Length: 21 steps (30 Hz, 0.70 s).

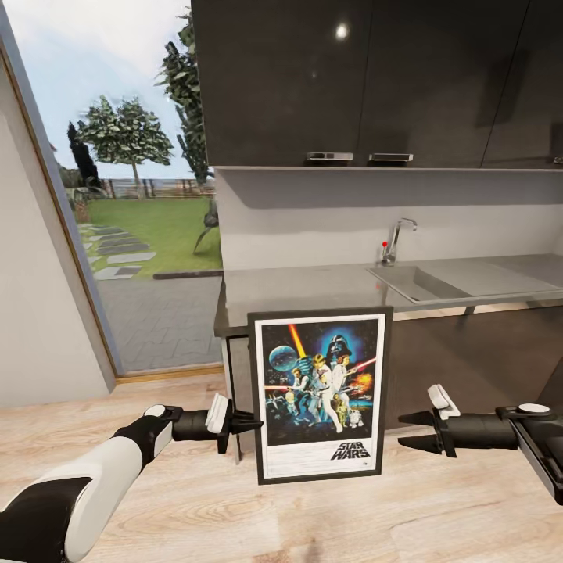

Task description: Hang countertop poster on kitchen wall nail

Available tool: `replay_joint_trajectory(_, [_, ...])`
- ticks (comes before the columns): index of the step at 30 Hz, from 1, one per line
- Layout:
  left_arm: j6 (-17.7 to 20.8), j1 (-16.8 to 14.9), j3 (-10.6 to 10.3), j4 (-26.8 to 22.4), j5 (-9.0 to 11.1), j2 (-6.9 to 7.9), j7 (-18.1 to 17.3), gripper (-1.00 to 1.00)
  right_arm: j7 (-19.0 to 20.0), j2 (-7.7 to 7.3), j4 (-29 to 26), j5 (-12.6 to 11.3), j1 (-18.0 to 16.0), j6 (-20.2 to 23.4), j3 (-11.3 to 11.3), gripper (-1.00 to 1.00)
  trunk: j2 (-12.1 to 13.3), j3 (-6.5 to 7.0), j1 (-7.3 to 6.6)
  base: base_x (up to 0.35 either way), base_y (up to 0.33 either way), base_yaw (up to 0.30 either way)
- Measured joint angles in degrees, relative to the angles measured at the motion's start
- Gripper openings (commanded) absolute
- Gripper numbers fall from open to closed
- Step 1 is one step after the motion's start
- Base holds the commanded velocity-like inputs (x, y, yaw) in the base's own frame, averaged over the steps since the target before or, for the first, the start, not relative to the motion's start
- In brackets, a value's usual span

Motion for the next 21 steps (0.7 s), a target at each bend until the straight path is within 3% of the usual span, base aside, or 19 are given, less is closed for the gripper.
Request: replay_joint_trajectory(21, [0.0,0.0,0.0,-0.09,0.02,-1.8,0.0,-1.0,-0.01,-0.05,0.0,0.0,0.0,-1.9,0.01,1.0,0.0,0.0,0.0,0.0,0.0,0.0])
